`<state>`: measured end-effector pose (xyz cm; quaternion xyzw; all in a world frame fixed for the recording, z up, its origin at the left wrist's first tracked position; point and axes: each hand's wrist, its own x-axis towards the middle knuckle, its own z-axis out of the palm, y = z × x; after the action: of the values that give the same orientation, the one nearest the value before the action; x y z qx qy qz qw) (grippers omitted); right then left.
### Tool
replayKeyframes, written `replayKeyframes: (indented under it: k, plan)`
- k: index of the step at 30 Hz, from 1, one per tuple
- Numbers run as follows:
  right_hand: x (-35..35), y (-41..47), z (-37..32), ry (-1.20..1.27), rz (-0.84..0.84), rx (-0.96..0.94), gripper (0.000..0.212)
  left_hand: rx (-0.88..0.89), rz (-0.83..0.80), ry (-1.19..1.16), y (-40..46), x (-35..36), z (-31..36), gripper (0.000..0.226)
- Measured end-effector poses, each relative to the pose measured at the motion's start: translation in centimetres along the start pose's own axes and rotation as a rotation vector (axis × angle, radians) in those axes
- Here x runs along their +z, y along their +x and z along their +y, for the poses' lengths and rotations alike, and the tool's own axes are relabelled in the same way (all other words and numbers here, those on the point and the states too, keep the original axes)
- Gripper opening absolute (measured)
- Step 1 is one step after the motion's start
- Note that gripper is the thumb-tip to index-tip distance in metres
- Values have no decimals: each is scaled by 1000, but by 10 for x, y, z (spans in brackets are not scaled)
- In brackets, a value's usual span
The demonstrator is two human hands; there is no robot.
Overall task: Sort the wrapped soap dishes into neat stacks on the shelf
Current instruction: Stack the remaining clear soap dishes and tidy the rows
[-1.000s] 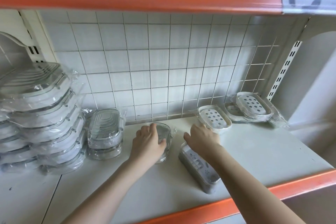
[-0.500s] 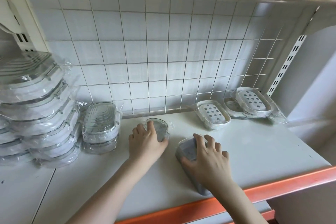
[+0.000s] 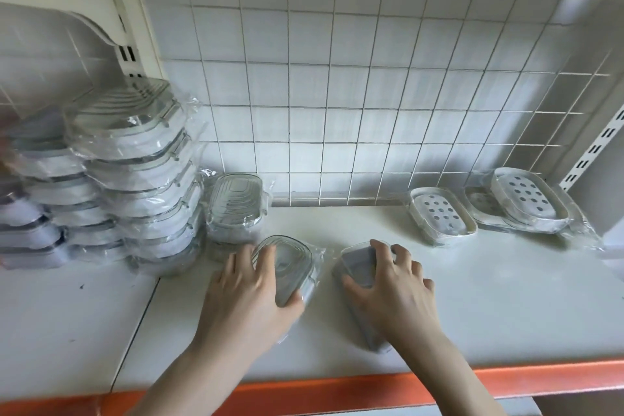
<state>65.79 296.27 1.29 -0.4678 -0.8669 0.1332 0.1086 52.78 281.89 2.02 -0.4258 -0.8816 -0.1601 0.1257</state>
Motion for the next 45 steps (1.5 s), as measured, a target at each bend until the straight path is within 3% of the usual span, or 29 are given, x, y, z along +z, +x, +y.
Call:
replayKeyframes:
  k: [13, 23, 25, 28, 30, 33, 36, 39, 42, 45]
  plan:
    - [23, -10, -72, -36, -31, -130, 77, -126, -46, -6, -40, -19, -65, 62]
    - [37, -13, -80, -69, 49, -139, 64, -181, -67, 36, -40, -6, -89, 60]
    - [37, -17, -81, 3, 136, -182, 58, -171, -71, 38, -40, -5, -89, 61]
    - [36, -28, -87, 235, 323, -398, 38, -150, -77, 40, -42, -5, -92, 63]
    - [37, -41, -96, 410, 226, -524, 32, -131, -67, 31, -43, -6, -94, 62]
    - [49, -60, -109, 558, 14, -548, 45, -101, -50, -21, -44, -7, -100, 55]
    - [67, -72, -114, 550, -111, -534, 82, -62, -42, -133, -46, -5, -112, 49]
    - [77, -78, -114, 551, -252, -545, 103, -38, -28, -178, -52, -6, -128, 53]
    - [82, -82, -115, 439, -275, -558, 118, -122, -54, -100, -59, -6, -139, 61]
    - [82, -84, -118, 355, -264, -563, 129, -227, -98, -217, -64, -2, -143, 69]
